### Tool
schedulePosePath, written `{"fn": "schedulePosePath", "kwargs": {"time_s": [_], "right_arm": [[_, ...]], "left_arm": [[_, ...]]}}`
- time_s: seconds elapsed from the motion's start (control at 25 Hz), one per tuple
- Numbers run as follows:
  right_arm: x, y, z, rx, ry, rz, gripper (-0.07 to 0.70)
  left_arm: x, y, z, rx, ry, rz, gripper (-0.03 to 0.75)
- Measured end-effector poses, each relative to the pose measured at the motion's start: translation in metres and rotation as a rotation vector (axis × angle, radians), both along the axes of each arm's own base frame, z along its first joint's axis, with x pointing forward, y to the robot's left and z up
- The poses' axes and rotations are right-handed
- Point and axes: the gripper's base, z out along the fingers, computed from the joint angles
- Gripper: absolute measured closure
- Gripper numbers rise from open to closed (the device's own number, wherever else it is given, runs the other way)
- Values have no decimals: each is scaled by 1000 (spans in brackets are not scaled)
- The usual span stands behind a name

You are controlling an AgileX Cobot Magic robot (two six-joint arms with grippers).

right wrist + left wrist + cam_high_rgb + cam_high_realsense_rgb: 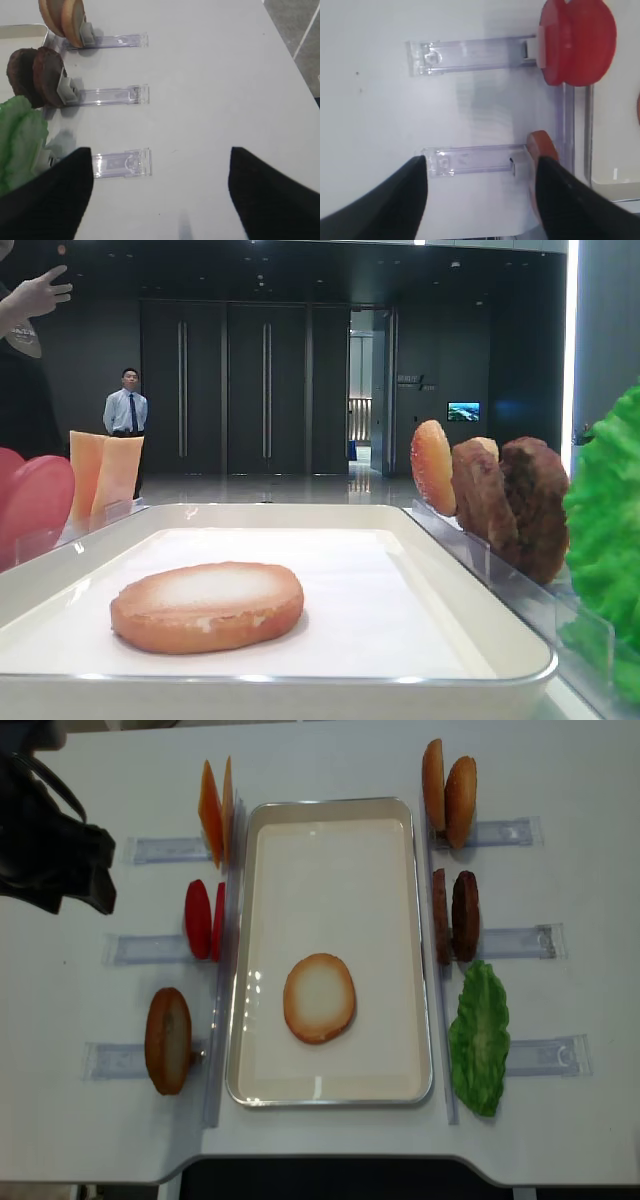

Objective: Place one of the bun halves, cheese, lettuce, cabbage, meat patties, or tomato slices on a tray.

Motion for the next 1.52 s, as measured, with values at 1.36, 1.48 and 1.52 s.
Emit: {"fn": "schedulePosePath", "kwargs": {"time_s": [1.36, 1.48, 1.52], "right_arm": [[0, 0, 0, 0, 0, 0, 100], [0, 0, 0, 0, 0, 0, 100], [0, 0, 0, 0, 0, 0, 100]], "left_arm": [[-162, 21, 37, 36, -366, 27, 199], [-187, 21, 29, 27, -424, 27, 199], [-193, 20, 26, 19, -437, 26, 199]]}}
